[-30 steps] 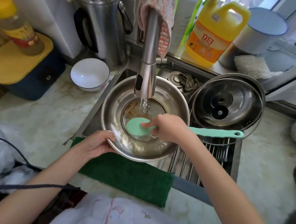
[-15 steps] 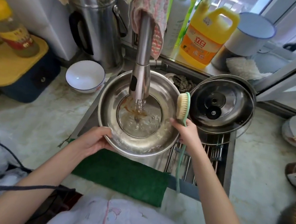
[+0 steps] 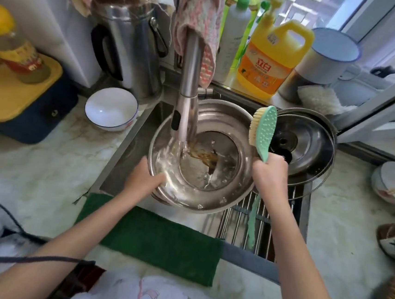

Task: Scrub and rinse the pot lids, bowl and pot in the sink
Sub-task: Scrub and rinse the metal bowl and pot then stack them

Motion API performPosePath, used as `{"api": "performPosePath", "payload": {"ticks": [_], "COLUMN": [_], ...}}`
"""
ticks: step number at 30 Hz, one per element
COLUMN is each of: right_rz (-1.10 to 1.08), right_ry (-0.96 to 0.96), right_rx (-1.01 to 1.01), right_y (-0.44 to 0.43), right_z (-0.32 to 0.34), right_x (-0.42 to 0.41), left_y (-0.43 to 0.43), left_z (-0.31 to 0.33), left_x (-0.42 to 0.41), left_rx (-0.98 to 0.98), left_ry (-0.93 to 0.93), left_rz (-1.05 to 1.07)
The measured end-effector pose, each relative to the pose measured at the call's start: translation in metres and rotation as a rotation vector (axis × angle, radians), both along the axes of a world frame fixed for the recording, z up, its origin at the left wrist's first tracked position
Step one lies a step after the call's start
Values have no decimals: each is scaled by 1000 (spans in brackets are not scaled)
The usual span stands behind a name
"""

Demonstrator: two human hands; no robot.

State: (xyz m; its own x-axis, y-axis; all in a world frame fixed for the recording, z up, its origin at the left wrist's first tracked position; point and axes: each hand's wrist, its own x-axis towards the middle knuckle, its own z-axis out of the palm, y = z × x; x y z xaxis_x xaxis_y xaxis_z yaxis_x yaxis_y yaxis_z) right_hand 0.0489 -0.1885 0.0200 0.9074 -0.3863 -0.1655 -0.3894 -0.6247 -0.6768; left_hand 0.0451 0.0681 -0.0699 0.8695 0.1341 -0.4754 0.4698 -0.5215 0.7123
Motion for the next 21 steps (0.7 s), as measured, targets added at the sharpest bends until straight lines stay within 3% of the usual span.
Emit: {"api": "performPosePath", "payload": {"ticks": [3,7,9,13,17,19,21], "right_rz": [-39,-32,10,10,-75,-77,-46], "right_ry": [-15,-22,-11,-33,-80,-88,-81], "right_rx": [-67,-132,-173,-178,-132,-125,-145], "right_y": [-2,-1,3,5,1,1,-1], "right_z": [4,11,13,11,13,16,18], "right_x": [1,6,7,7,8,8,5], "left_y": [-22,-39,-36,-38,-75,-78,-65], "left_z": [-12,-27,-34,-38,-21,-16,-24], "left_x": [-3,0,14,58,28,8,16], "left_rx": [364,600,675,917,668,547,590], "left_ry": [-243,-244,-240,-301,-127,-42,-132], "left_rz": [-293,-1053,-1257,-1125,-954,-1070,-1207]}}
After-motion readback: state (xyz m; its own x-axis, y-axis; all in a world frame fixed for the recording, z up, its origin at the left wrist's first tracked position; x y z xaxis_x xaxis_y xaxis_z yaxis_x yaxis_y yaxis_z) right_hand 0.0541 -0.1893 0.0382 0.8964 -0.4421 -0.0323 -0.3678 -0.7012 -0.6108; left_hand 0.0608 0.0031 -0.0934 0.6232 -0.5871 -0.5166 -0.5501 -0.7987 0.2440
